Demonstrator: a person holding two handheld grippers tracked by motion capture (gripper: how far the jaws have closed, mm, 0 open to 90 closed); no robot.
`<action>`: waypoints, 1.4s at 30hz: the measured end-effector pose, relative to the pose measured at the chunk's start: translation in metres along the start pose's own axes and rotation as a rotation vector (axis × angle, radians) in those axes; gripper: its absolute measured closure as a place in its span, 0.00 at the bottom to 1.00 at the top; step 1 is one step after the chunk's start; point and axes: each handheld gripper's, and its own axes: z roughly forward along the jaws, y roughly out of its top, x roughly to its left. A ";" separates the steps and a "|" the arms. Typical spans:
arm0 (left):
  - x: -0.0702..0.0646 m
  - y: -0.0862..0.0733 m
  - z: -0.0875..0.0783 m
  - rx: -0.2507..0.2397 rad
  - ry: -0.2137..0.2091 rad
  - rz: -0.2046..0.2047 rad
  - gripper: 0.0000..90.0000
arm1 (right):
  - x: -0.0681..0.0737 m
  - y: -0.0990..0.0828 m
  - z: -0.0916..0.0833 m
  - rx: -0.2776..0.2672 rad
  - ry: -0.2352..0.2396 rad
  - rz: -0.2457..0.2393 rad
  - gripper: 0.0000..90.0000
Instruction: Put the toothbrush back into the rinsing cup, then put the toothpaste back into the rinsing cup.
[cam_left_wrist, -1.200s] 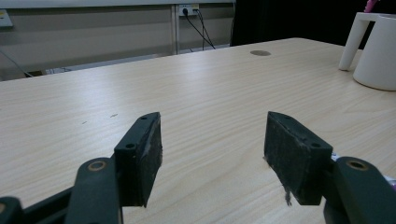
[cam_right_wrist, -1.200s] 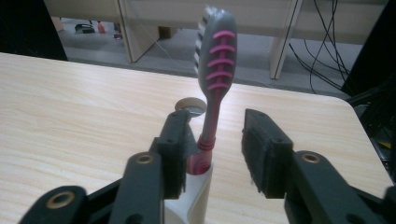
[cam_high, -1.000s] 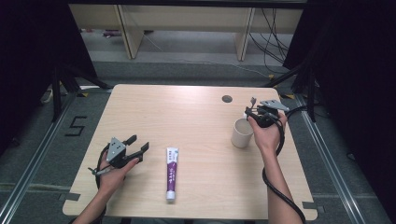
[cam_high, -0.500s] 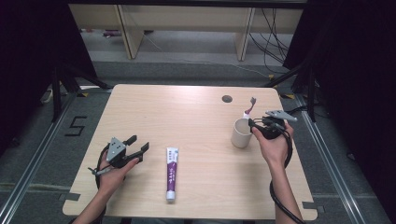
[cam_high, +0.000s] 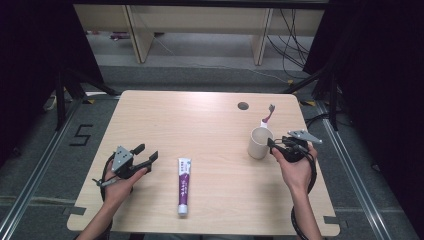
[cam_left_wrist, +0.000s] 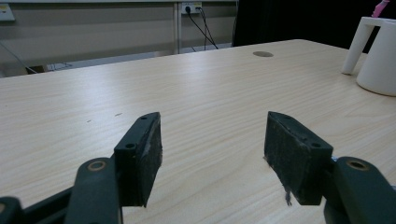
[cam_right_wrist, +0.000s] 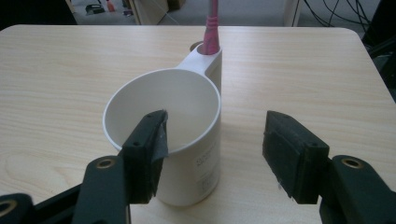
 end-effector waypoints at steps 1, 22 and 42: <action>0.000 0.000 -0.001 0.010 0.004 0.001 0.41 | 0.001 0.000 -0.002 0.000 -0.016 -0.014 0.46; -0.007 0.006 0.000 0.023 -0.024 -0.014 0.40 | 0.003 -0.003 -0.023 -0.012 -0.011 0.033 0.46; -0.053 0.056 0.007 0.407 -0.123 -0.084 0.41 | 0.011 -0.015 -0.022 0.121 0.017 0.028 0.46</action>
